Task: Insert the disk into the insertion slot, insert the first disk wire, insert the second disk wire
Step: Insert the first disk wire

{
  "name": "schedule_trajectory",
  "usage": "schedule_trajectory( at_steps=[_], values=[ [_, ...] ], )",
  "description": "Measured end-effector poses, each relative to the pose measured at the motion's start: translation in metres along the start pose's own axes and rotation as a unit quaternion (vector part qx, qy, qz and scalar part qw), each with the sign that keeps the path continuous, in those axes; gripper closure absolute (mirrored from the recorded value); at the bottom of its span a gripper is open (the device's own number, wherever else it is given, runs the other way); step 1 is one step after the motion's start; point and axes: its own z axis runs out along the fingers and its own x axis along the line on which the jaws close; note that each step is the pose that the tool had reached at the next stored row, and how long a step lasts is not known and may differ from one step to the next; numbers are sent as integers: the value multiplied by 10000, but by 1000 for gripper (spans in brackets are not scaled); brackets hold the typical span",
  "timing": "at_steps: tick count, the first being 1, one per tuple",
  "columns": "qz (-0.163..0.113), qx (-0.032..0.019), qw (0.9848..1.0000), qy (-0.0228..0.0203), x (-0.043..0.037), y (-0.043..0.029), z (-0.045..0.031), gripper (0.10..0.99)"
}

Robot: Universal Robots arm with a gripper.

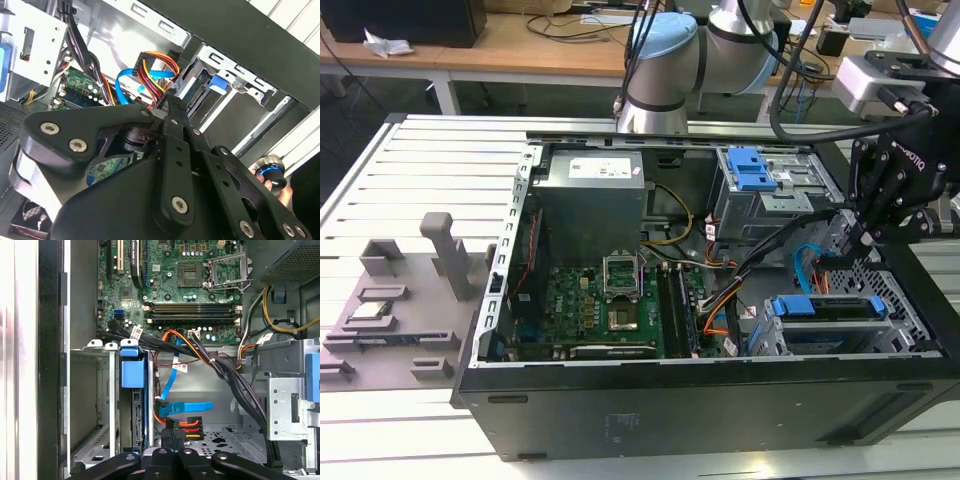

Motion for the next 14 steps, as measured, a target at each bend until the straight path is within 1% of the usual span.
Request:
schedule_trajectory(
  at_steps=[4, 5, 6, 7, 8, 9, 14],
  values=[
    [0, 0, 10000, 0, 0, 0, 0, 980],
    [0, 0, 10000, 0, 0, 0, 0, 918],
    [0, 0, 10000, 0, 0, 0, 0, 918],
    [0, 0, 10000, 0, 0, 0, 0, 851],
    [1, 0, 10000, 0, 0, 0, 0, 851],
    [1, 0, 10000, 0, 0, 0, 0, 784],
    [1, 0, 10000, -1, 0, 1, 2, 784]
  ],
)
